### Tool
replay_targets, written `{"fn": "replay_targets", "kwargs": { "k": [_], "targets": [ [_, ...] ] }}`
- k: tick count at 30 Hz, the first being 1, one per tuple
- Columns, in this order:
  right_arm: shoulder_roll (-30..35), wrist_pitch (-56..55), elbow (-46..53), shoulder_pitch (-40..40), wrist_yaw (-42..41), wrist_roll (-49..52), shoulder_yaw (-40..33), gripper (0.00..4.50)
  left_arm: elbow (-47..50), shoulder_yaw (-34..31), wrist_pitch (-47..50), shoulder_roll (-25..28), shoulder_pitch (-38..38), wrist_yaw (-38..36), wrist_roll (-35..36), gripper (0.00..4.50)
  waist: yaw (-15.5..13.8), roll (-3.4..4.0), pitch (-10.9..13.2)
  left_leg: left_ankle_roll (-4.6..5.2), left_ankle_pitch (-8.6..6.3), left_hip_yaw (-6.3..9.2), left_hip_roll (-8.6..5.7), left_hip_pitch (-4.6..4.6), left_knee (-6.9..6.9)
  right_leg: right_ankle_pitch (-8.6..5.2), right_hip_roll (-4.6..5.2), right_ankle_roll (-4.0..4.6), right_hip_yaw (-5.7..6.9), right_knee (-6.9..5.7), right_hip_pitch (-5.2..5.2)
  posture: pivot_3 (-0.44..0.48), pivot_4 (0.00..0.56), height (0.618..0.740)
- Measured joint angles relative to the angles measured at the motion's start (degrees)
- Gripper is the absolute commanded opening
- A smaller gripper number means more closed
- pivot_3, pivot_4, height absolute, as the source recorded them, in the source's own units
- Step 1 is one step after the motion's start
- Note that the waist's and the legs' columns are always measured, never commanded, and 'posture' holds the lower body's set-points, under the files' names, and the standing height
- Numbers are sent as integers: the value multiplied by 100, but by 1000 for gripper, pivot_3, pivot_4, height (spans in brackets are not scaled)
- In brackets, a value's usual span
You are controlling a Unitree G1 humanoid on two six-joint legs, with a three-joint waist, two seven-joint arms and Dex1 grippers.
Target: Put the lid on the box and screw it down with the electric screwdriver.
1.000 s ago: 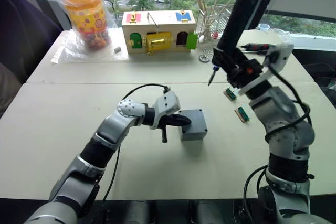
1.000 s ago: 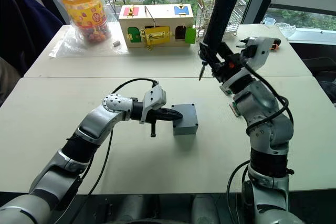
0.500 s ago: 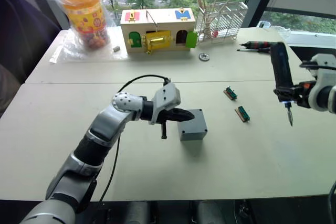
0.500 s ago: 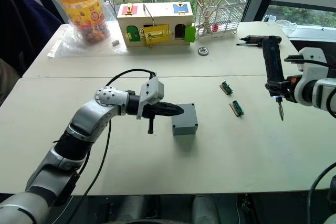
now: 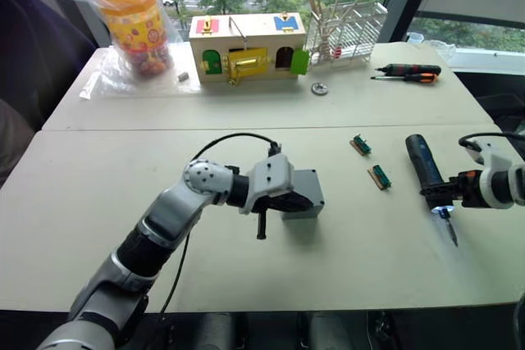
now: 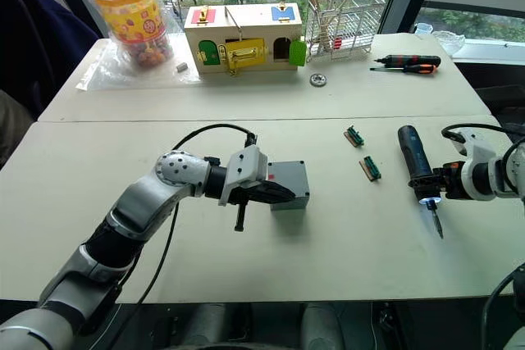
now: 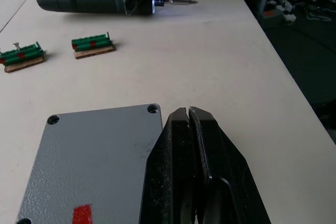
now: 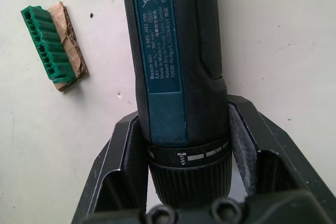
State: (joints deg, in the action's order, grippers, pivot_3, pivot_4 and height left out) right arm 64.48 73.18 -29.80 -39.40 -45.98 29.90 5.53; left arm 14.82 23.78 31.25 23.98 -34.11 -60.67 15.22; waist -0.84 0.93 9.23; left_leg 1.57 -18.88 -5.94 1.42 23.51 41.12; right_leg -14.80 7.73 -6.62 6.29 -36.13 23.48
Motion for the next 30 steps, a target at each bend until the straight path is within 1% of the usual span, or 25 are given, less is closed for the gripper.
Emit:
{"fn": "replay_targets", "kwargs": {
  "k": [3,5,6,7,8,13,17,19,22,26,28,30],
  "targets": [
    [-38,-122,-256,-157,-266,-230,140,1740,4,-45,93,48,12,107,26,0,11,0,0,-1,0,0,1,0,-1,0,-1,0,0,0,0,0,150,708],
    [-48,-208,-367,-209,-394,-367,207,2764,3,-99,97,80,13,140,33,0,10,0,0,-2,1,1,1,0,-1,0,-2,0,2,0,0,0,150,708],
    [-64,-258,-403,-227,-435,-421,226,2998,0,-124,98,98,13,164,33,0,9,0,0,-2,1,0,1,0,0,0,-2,-1,2,0,-2,0,150,708],
    [-83,-288,-420,-265,-480,-482,229,3489,-12,-159,98,124,13,180,32,0,11,0,0,-2,1,0,1,-1,2,0,-2,-1,2,0,-3,0,150,708],
    [-85,-326,-427,-285,-489,-546,230,3856,-25,-204,98,137,12,209,31,0,9,0,0,-2,1,0,1,-1,3,1,-2,-1,2,0,-4,0,150,708],
    [-141,-409,-440,-309,-500,-761,187,3856,-414,-406,46,59,-124,399,23,0,11,-1,0,-3,2,1,1,-1,3,0,-3,-1,3,0,-5,0,150,708],
    [-200,-444,-443,-309,-482,-872,64,3856,-620,-511,-69,27,-237,476,27,0,13,0,0,-6,3,-1,1,-1,1,0,-4,-2,4,0,-5,0,150,708],
    [-200,-543,-392,-358,-482,-894,-45,3856,-880,-664,-125,-6,-288,569,37,0,16,1,1,-8,4,-3,1,-1,2,0,-4,-2,4,-1,-4,0,150,708],
    [-122,-602,60,-652,-454,-875,-408,3856,-1349,-1017,-229,112,-381,678,15,0,41,6,3,-11,6,-2,4,-2,-5,0,-7,-2,4,-4,1,0,150,708],
    [-116,-483,844,-863,-299,-810,-777,3856,-1611,-1052,-401,256,-366,648,-138,0,23,3,4,-12,6,-4,4,-2,-10,0,-7,-2,7,0,0,0,150,708],
    [-245,-264,1427,-739,-296,-617,-907,3856,-1667,-1037,-424,317,-286,586,-207,0,9,3,4,-13,6,-4,3,-2,-6,0,-7,-2,7,-1,-2,0,150,708],
    [-280,-200,2284,-231,-452,-365,-917,3856,-1678,-936,-435,326,-193,528,-237,0,-19,0,4,-13,6,-2,2,0,-2,0,-7,-2,16,0,-9,0,150,708]
  ]
}}
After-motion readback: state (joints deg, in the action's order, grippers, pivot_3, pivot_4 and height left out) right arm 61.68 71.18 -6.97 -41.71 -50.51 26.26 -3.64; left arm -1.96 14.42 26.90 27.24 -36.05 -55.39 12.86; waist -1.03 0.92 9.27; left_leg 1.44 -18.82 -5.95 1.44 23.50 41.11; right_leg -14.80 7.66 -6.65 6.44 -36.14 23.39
